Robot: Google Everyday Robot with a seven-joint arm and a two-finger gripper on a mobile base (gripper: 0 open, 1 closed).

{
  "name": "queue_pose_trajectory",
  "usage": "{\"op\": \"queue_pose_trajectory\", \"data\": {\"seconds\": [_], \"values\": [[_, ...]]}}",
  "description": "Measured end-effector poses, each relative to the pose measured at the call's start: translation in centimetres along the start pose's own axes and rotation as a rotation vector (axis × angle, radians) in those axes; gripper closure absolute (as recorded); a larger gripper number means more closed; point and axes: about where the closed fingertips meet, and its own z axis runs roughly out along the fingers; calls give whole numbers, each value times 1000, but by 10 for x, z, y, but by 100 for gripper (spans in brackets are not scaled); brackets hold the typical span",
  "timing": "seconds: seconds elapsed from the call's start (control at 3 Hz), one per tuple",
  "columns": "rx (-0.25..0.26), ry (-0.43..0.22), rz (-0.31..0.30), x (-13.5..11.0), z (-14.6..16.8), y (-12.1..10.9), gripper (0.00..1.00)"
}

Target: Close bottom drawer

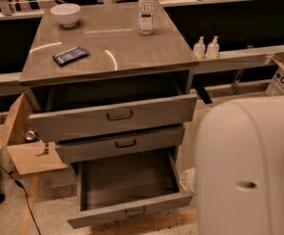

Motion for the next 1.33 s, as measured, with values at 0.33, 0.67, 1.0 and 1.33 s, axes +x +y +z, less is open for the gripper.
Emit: {"op": "queue_pose_trajectory", "data": {"seconds": [0.33,0.67,1.0,1.33], "values": [[14,5,76,15,49,37,100],[66,-56,153,6,92,65,100],[109,-113,203,2,120,82,100],[117,-134,251,5,139,103,100]]}}
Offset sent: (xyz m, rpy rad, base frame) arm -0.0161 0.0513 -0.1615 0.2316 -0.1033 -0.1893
